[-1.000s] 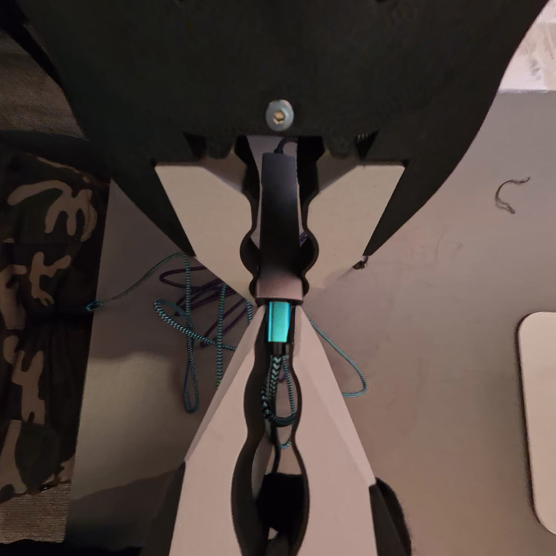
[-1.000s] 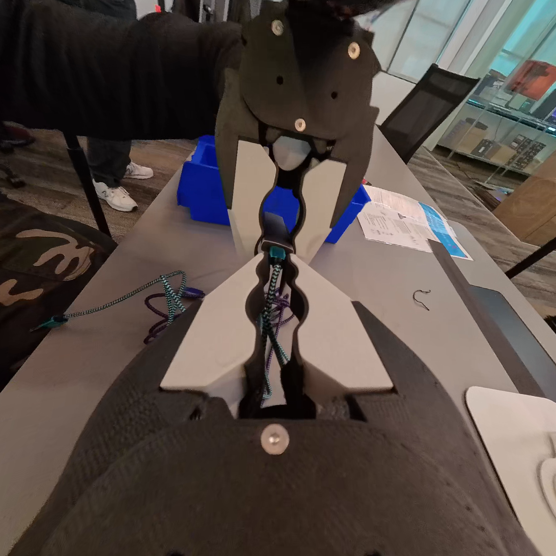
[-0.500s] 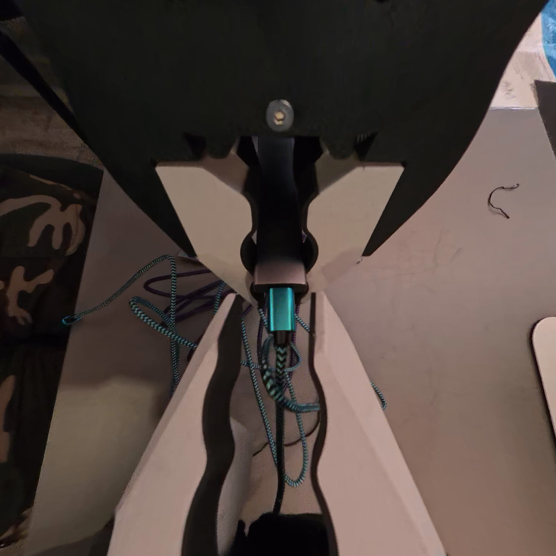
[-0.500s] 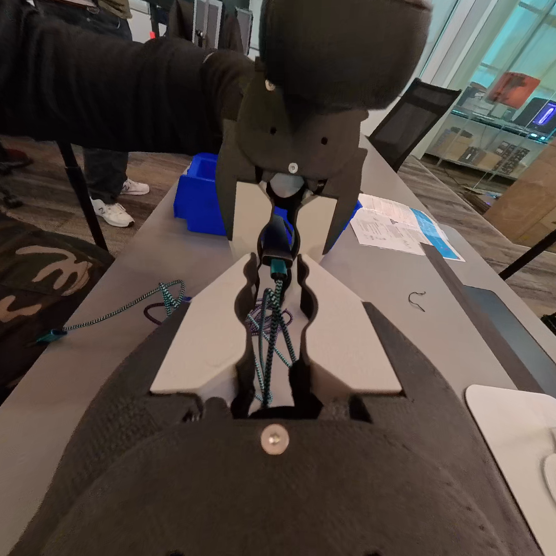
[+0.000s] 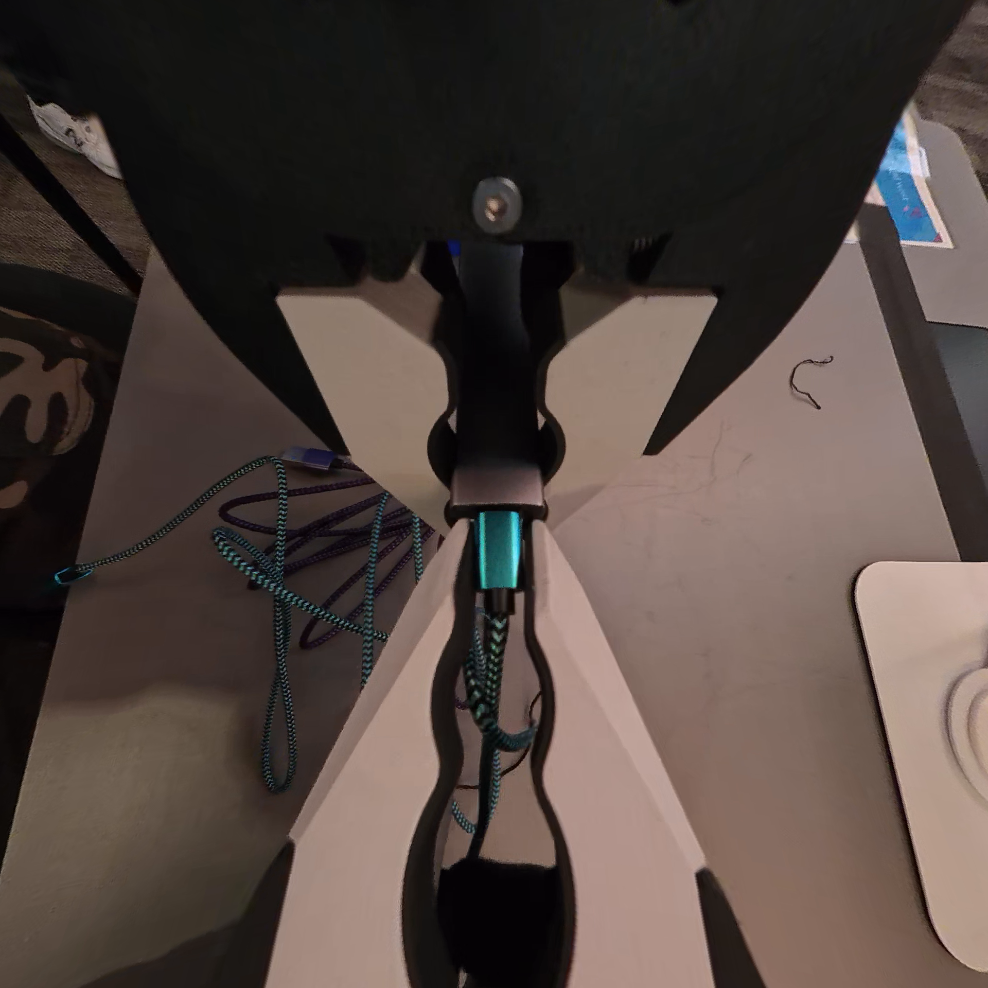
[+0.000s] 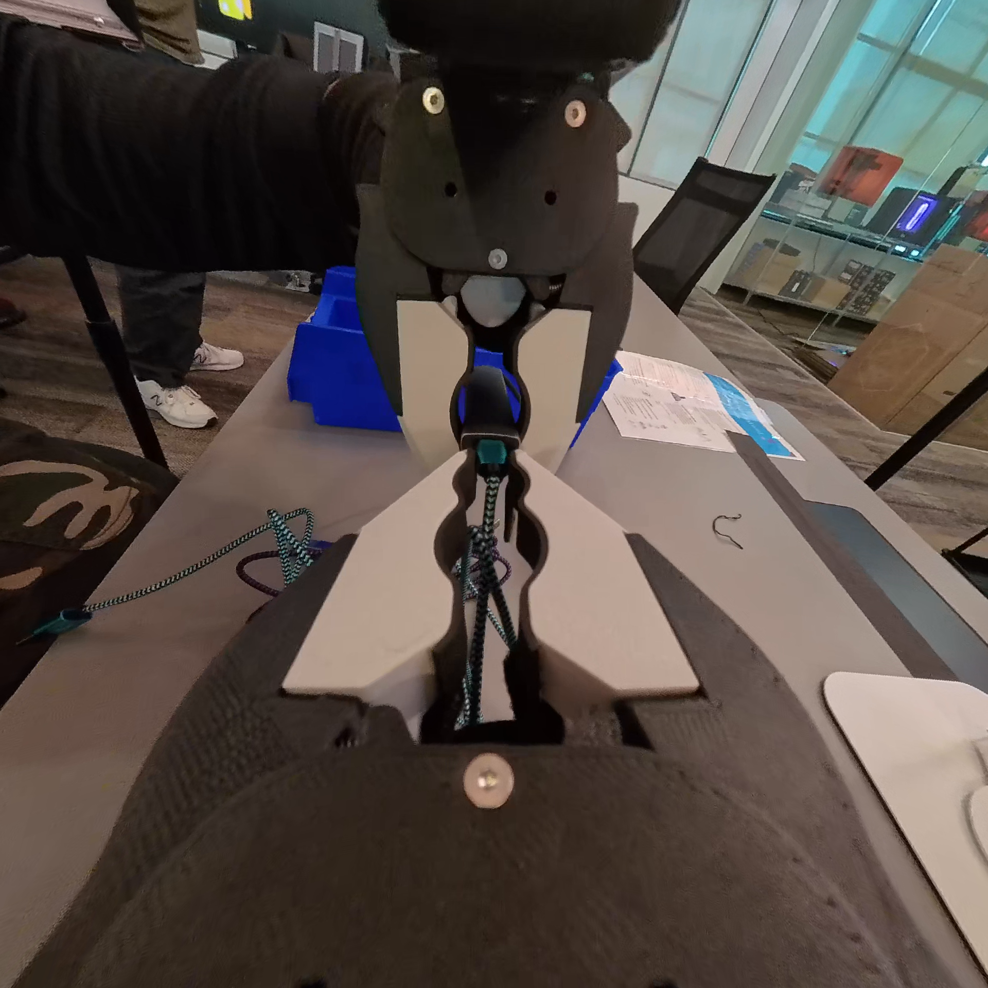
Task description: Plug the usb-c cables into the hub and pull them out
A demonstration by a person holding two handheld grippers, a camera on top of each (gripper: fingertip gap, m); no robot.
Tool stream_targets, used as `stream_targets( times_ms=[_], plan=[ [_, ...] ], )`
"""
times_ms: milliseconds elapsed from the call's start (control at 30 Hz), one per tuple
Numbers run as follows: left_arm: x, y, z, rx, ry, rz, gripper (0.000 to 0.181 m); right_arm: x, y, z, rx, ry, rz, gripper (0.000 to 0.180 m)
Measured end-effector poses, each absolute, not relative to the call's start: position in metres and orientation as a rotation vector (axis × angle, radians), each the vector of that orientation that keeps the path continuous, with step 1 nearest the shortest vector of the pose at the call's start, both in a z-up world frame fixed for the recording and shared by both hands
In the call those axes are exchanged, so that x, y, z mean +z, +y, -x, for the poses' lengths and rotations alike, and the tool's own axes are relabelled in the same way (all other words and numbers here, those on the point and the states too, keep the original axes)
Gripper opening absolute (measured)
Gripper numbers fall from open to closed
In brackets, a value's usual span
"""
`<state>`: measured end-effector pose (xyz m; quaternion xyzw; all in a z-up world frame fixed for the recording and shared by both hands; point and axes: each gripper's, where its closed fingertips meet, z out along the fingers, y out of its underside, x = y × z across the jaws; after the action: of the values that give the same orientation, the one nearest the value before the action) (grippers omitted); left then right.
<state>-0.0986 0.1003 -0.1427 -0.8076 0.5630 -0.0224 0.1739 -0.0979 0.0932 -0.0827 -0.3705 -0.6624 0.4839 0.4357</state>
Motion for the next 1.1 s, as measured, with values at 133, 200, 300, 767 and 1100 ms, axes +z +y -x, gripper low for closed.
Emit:
stream_targets(
  times_ms=[133, 200, 300, 767, 1100],
  plan=[
    [-0.142, 0.101, 0.098, -0.052, 1.596, 2.278, 0.019, -0.081, 0.092, 0.097, 1.242, -1.630, 0.913, 0.008],
    [-0.142, 0.101, 0.099, -0.046, 1.604, 2.278, 0.019, -0.080, 0.092, 0.098, 1.242, -1.621, 0.909, 0.008],
    [-0.140, 0.102, 0.097, -0.052, 1.597, 2.258, 0.019, -0.079, 0.091, 0.097, 1.239, -1.622, 0.906, 0.008],
    [-0.134, 0.106, 0.089, -0.129, 1.505, 2.162, 0.019, -0.077, 0.093, 0.092, 1.169, -1.655, 0.948, 0.008],
    [-0.127, 0.107, 0.085, -0.165, 1.476, 2.112, 0.019, -0.070, 0.092, 0.091, 1.235, -1.617, 0.943, 0.008]
  ],
)
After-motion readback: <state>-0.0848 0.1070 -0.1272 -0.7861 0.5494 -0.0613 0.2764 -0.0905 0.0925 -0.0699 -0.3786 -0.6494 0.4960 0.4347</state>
